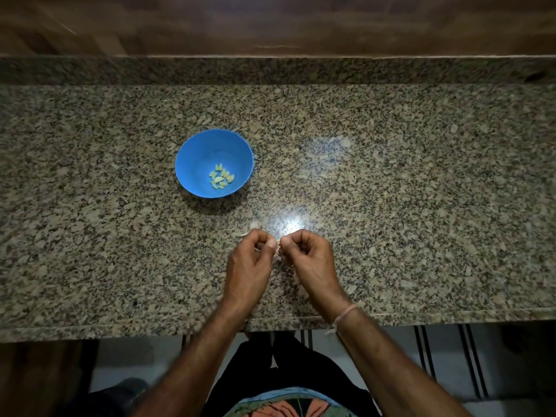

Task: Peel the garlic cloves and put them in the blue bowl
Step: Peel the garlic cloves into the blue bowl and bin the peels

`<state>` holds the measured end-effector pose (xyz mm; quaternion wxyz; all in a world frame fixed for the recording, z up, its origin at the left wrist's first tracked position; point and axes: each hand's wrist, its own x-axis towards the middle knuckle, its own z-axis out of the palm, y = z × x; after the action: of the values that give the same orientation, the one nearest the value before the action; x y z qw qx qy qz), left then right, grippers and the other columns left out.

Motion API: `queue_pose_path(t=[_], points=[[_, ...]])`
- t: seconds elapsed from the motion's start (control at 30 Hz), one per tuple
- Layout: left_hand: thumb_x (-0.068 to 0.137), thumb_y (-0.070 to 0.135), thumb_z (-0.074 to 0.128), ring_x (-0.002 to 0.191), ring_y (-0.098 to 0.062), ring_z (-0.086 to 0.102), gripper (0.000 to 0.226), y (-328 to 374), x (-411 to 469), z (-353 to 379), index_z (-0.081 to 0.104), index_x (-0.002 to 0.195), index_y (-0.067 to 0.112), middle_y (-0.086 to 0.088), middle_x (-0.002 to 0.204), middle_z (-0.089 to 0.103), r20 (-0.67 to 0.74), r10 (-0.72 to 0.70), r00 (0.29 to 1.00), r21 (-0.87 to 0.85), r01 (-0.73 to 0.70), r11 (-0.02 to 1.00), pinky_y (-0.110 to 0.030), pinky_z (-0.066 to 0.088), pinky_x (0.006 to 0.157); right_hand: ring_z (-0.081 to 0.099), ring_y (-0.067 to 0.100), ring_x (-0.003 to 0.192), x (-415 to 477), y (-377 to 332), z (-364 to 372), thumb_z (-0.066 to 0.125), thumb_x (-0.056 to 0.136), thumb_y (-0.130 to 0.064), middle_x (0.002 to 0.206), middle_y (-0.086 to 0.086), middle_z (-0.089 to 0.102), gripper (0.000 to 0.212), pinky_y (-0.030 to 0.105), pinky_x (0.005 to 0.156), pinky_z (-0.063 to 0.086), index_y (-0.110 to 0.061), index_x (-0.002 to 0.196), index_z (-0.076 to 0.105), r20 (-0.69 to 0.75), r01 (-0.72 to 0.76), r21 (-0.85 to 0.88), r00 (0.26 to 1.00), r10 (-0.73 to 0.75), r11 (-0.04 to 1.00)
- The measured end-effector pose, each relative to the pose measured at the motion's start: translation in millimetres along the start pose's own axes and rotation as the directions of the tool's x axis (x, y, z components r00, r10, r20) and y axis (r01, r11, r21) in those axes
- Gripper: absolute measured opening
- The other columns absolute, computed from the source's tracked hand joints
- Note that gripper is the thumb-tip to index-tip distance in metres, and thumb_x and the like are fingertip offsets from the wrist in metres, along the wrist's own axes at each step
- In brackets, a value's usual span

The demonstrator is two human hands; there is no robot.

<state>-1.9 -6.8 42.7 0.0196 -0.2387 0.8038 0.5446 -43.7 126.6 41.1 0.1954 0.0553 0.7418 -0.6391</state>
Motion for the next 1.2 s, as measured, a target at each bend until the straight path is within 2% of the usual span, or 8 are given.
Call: queue_pose_path(t=[0.1,0.33,0.5,0.7,0.83,0.97,1.07,1.2], points=[[0.102,0.034,0.065,0.079,-0.001,0.069,0.008,1.1,-2.4,0.9,0.07,0.101,0.028,0.011,0.087,0.073,-0.022,-0.013,1.0,-0.002,0.013,1.0,-0.032,0.061,0.071,0.071,0.021,0.082,1.7,3.0,-4.3,0.072,0.098,-0.02,0.084,0.006,0.073,0.014,0.049,0.084,0.063,-0.012,0.086,0.072,0.022,-0.007,-0.007,1.0,0.007,1.0],[0.099,0.033,0.069,0.067,-0.001,0.06,0.009,2.5,-8.1,2.7,0.074,0.098,0.026,0.009,0.078,0.069,-0.082,-0.036,0.996,0.056,0.041,0.998,-0.012,0.042,0.057,0.073,0.024,0.084,2.9,6.9,-6.6,0.074,0.096,-0.02,0.084,0.004,0.073,0.012,0.047,0.081,0.064,-0.013,0.086,0.072,0.03,0.04,-0.069,0.999,-0.038,0.997],[0.098,0.032,0.07,0.063,0.0,0.058,0.01,5.7,-6.6,5.5,0.075,0.094,0.024,0.008,0.076,0.07,-0.081,-0.078,0.994,0.034,0.081,0.996,-0.013,0.04,0.055,0.07,0.018,0.077,2.9,5.2,-8.1,0.073,0.097,-0.018,0.081,-0.001,0.072,0.01,0.042,0.073,0.064,-0.014,0.087,0.072,0.026,0.091,-0.135,0.996,-0.088,0.987],[0.101,0.026,0.067,0.065,0.002,0.061,0.019,6.9,-3.0,7.1,0.076,0.088,0.016,0.014,0.071,0.069,0.054,-0.201,0.978,-0.172,0.207,0.963,-0.017,0.046,0.063,0.07,0.021,0.073,8.8,9.9,-16.2,0.073,0.097,-0.019,0.077,-0.001,0.071,0.012,0.046,0.068,0.063,-0.02,0.085,0.071,0.062,0.175,-0.204,0.984,-0.165,0.963],[0.105,0.031,0.062,0.063,-0.002,0.053,0.022,5.4,-6.7,9.7,0.071,0.091,0.016,0.009,0.073,0.064,0.007,-0.147,0.989,-0.053,0.147,0.988,-0.009,0.037,0.054,0.067,0.018,0.07,6.7,1.8,-17.1,0.072,0.098,-0.02,0.078,0.003,0.072,0.017,0.034,0.07,0.061,-0.007,0.088,0.071,0.113,-0.033,-0.042,0.993,0.038,0.999],[0.103,0.03,0.064,0.065,0.003,0.059,0.011,5.9,-11.2,12.0,0.07,0.098,0.022,0.009,0.081,0.069,-0.053,-0.089,0.995,0.064,0.093,0.994,-0.008,0.04,0.055,0.061,0.016,0.068,2.5,-3.2,-18.2,0.069,0.099,-0.021,0.076,0.007,0.068,0.021,0.026,0.065,0.052,-0.001,0.093,0.069,0.236,-0.307,0.222,0.938,0.254,0.926],[0.102,0.029,0.065,0.074,0.005,0.064,0.007,3.7,-15.4,9.0,0.072,0.104,0.027,0.009,0.09,0.075,-0.086,-0.092,0.992,-0.01,0.092,0.996,-0.009,0.046,0.061,0.06,0.014,0.067,2.1,0.2,-18.0,0.069,0.1,-0.023,0.076,0.006,0.067,0.022,0.024,0.063,0.05,-0.002,0.092,0.069,0.214,-0.276,0.201,0.949,0.232,0.94],[0.099,0.025,0.07,0.091,0.001,0.07,0.008,2.2,-19.2,4.8,0.073,0.105,0.029,0.014,0.099,0.076,-0.088,-0.027,0.996,-0.022,0.025,0.999,-0.025,0.059,0.079,0.058,0.013,0.067,3.8,4.6,-15.3,0.067,0.101,-0.02,0.076,0.006,0.065,0.023,0.023,0.062,0.05,0.0,0.09,0.069,0.198,-0.198,0.069,0.963,0.181,0.978]])
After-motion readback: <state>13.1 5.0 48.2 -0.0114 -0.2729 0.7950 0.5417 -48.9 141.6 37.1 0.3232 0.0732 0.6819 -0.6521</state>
